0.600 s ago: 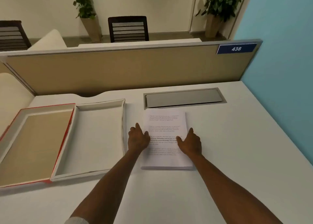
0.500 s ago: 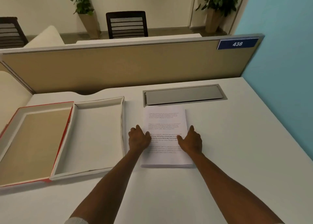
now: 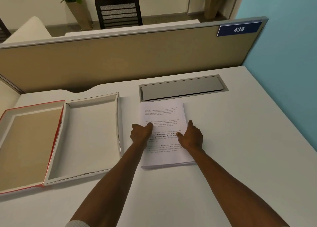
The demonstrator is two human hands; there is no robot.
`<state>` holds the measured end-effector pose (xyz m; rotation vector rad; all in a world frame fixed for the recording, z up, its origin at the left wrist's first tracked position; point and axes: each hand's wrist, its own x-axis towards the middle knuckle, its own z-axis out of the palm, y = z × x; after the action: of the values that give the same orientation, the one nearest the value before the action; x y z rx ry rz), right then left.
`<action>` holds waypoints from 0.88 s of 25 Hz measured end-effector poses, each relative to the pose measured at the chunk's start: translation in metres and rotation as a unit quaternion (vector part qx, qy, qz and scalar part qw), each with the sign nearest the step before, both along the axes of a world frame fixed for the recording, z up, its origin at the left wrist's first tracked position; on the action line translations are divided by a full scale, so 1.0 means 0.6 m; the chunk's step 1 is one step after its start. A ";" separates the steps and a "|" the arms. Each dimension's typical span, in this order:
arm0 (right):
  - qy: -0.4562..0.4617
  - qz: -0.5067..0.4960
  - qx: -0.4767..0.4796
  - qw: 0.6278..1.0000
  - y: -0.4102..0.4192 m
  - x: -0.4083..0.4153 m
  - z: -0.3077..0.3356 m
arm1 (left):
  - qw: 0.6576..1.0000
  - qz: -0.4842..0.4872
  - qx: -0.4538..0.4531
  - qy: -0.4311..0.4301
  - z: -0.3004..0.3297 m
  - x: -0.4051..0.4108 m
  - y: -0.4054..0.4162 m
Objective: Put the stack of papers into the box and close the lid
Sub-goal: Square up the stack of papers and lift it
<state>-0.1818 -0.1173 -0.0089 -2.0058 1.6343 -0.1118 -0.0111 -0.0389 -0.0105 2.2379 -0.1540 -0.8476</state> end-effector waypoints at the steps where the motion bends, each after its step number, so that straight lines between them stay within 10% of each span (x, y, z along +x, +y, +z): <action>1: -0.001 0.001 0.003 1.000 -0.001 0.000 -0.001 | 1.000 -0.009 0.002 0.009 -0.002 0.003 -0.003; 22: -0.064 -0.016 0.000 0.998 -0.023 0.005 -0.006 | 0.984 -0.059 -0.095 0.140 0.048 0.039 -0.043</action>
<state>-0.1791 -0.1310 -0.0126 -1.9315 1.5847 -0.2472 0.0124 -0.0645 0.0182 1.9259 -0.2271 -1.1514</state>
